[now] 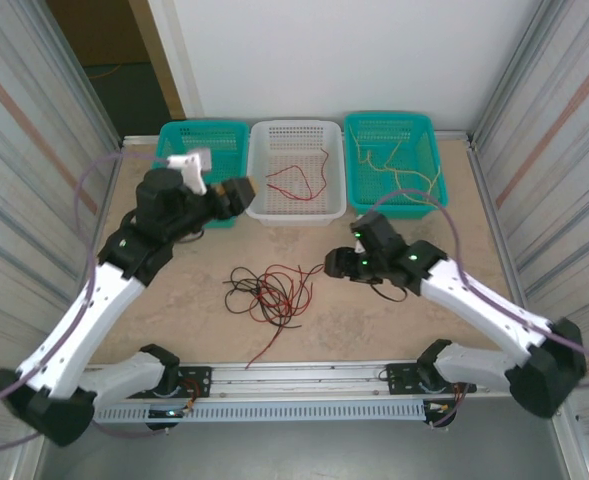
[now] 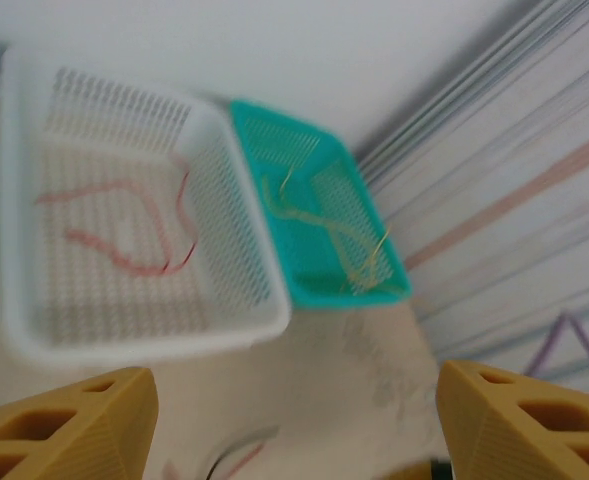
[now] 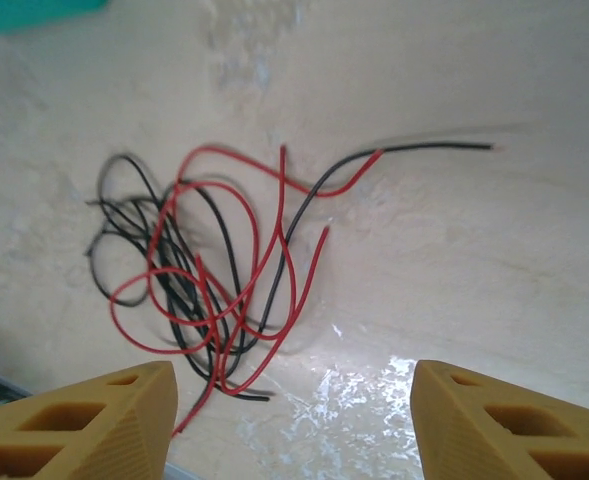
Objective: Untangle the cables
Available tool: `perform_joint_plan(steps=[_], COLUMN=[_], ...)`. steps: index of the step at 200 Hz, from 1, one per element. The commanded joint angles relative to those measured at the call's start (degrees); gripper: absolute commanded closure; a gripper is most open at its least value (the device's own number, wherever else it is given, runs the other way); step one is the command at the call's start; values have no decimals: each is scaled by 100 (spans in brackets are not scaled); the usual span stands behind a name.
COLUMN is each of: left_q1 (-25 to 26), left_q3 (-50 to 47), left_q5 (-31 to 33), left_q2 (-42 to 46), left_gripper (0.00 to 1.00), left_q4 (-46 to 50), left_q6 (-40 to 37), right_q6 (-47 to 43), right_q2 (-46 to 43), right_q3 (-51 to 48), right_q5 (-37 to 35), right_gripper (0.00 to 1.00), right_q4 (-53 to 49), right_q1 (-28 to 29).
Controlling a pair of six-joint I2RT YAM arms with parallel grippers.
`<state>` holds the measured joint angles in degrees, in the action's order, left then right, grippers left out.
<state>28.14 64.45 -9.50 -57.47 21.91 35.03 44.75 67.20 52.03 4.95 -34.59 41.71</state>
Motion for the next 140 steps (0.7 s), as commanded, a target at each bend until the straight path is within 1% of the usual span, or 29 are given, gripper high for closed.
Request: perform_joint_plan(steps=[1,22,34,44,57,66,79,93,100,118,127,140], left_q1=[-10,-10,-10,-13,-11,-10,-10,-10,-10,-75,-200,-400], left_q3=[-685,-1213,-1432,-1571,-1765,-1895,-2043,-2180,-2190,-2163,-2123,-2087], left_q5=[-158,-98,-133,-278,-672,-874,-959,-1082,-977,-313,-191,-221], left_q2=[563,1007,1025,911,671,454,186,-15,-91,-314,-494,-808], left_gripper=[26,26,32,35,39,44,50,51,49,47,50,56], left_q4=[1658,2073,2325,2483,2499,2463,2399,2223,2217,2330,2386,2355], left_q6=[-266,-27,20,24,-60,-122,-162,-202,-224,-258,-218,-152], right_q6=[535,744,728,695,628,622,674,725,736,732,720,693], right_q2=[746,1469,1887,2166,2423,2541,2642,2717,2759,2857,2891,2874], right_q3=[284,583,891,1194,1485,1611,1646,1665,1680,1726,1753,1754], right_q5=[-304,-132,-166,-225,-287,-357,-353,-257,-227,-154,-146,-156], right_gripper=[40,42,44,45,48,49,50,50,50,51,52,54], right_q4=[365,702,593,400,202,115,147,239,261,274,230,205], right_q1=[201,527,793,964,1111,1145,1129,1120,1128,1172,1188,1198])
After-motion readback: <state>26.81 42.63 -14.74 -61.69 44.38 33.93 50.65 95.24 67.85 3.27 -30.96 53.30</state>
